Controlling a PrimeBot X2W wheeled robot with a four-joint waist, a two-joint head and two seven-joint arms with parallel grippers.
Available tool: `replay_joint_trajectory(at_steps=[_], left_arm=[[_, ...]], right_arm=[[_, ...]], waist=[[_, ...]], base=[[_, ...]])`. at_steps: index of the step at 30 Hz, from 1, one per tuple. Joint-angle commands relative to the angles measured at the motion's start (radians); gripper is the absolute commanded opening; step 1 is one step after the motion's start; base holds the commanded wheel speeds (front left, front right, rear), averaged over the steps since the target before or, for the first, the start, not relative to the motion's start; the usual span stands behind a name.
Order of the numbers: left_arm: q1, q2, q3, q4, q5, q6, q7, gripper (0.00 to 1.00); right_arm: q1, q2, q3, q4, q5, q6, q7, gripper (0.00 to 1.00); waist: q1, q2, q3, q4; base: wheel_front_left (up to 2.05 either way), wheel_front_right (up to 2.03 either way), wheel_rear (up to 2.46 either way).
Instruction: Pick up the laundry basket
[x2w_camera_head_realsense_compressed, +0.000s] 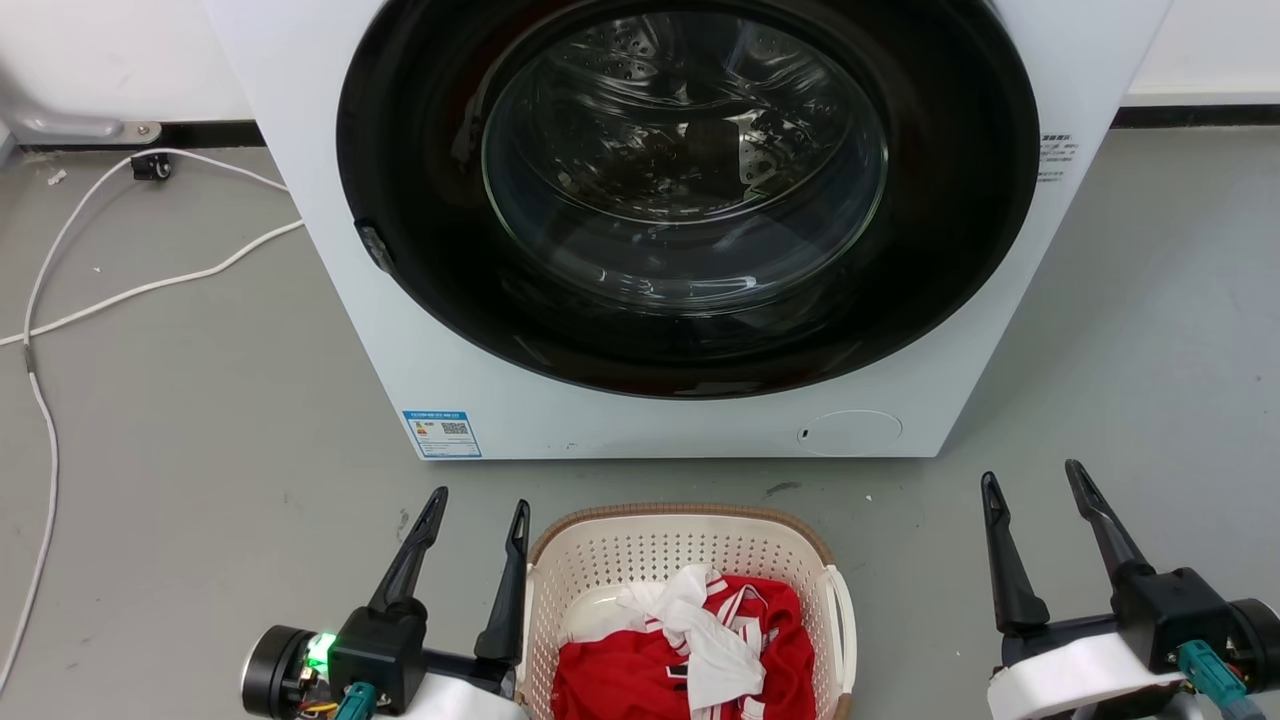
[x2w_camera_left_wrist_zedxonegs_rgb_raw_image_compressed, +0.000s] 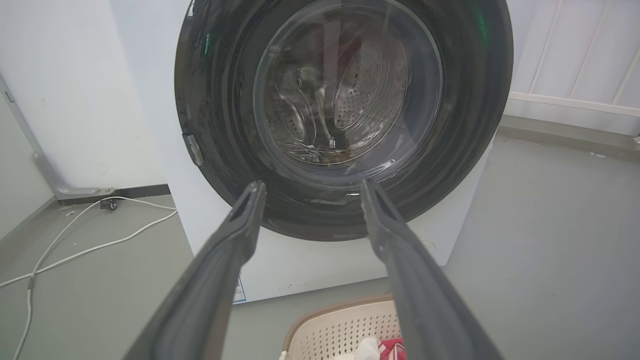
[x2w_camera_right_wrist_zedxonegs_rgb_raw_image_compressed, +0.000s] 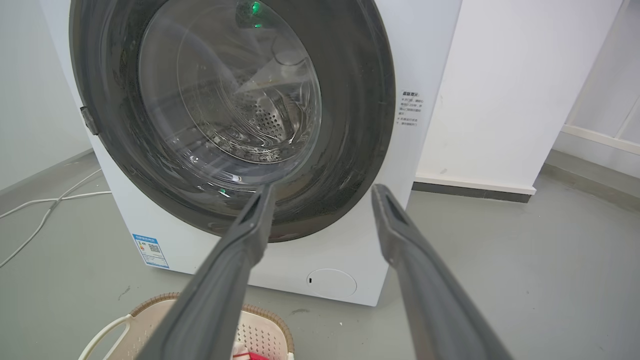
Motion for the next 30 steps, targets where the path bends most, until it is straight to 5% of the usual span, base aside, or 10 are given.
replay_joint_trajectory(at_steps=[1,15,30], left_arm=[[0.006,-0.002,0.002,0.001,0.003,-0.005,-0.003,1.0],[-0.01,-0.006,0.013,0.028,-0.029,-0.025,-0.003,1.0],[-0.228,-0.001,0.081,0.234,-0.046,-0.046,-0.003,1.0]], right_arm=[[-0.009,-0.001,-0.002,-0.002,0.009,0.0,-0.002,1.0],[-0.029,-0.001,-0.006,0.008,0.029,0.0,-0.002,1.0],[-0.201,-0.001,0.008,0.121,0.07,0.0,-0.002,1.0]], waist=[[0.0,0.0,0.001,0.001],[0.0,0.0,0.042,-0.004],[0.0,0.0,0.354,-0.027]], base=[[0.0,0.0,0.0],[0.0,0.0,0.0],[0.0,0.0,0.0]])
